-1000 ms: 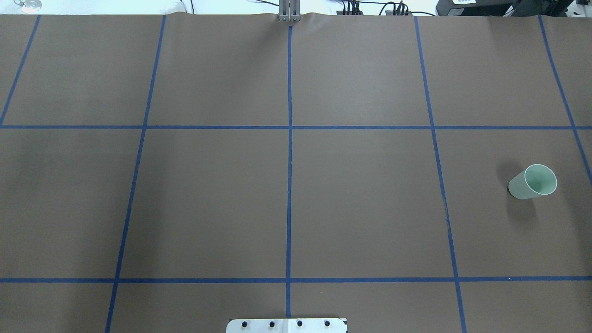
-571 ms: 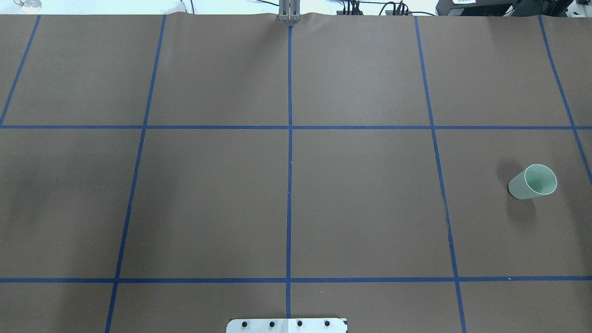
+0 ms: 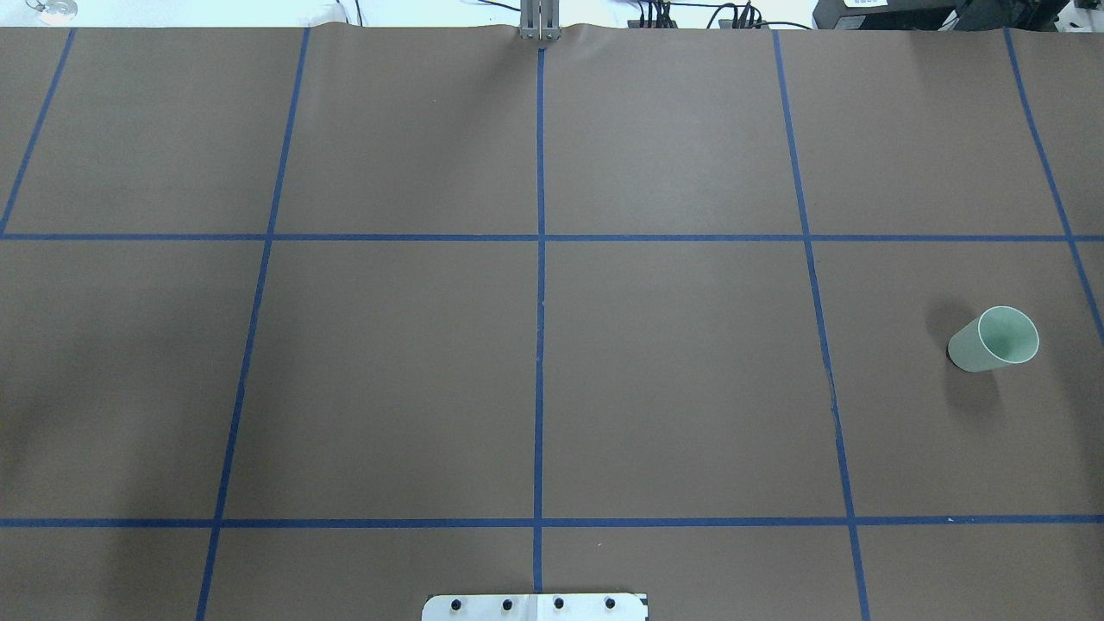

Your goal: Transfer and stack yellow cup on green cup

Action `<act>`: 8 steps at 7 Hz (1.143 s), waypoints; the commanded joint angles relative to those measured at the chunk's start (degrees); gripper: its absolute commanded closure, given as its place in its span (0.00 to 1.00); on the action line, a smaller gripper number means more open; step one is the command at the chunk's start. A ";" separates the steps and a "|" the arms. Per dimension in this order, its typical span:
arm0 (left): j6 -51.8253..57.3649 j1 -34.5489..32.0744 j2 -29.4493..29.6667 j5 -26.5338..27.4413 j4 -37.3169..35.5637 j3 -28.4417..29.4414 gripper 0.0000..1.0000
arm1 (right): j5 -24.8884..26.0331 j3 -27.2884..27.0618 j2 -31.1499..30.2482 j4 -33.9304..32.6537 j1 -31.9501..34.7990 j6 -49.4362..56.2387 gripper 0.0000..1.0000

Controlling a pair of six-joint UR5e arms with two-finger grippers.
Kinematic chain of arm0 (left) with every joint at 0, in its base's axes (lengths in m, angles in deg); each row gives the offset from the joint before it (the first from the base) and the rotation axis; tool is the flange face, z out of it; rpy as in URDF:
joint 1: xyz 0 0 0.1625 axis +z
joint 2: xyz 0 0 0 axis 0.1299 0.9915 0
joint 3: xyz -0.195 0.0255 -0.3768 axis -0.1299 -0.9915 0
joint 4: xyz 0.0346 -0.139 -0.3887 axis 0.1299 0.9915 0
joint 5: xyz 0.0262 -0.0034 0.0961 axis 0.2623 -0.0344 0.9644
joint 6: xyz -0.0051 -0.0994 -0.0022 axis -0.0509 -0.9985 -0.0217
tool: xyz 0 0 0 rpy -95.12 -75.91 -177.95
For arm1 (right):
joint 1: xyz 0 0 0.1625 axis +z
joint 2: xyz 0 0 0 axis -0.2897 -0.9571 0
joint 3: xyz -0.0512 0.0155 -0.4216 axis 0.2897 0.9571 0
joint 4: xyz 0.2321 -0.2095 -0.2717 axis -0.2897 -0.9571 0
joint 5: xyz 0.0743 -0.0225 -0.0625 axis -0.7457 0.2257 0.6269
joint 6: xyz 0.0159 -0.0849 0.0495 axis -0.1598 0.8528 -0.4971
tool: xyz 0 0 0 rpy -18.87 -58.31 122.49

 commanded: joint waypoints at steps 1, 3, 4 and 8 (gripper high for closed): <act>-4.60 1.82 1.85 -2.85 5.76 8.00 0.00 | 0.00 0.01 0.00 0.35 0.00 -0.05 0.00; -5.50 3.76 1.77 -6.80 10.35 15.40 0.00 | -0.17 0.01 -0.17 1.50 0.00 -0.14 0.00; -6.11 4.55 1.77 -8.20 12.03 17.25 0.00 | -0.17 0.01 -0.17 1.50 0.00 -0.05 0.00; -3.48 6.23 1.15 -17.88 12.92 19.20 0.00 | -0.26 0.01 -0.17 2.29 0.00 -0.05 0.00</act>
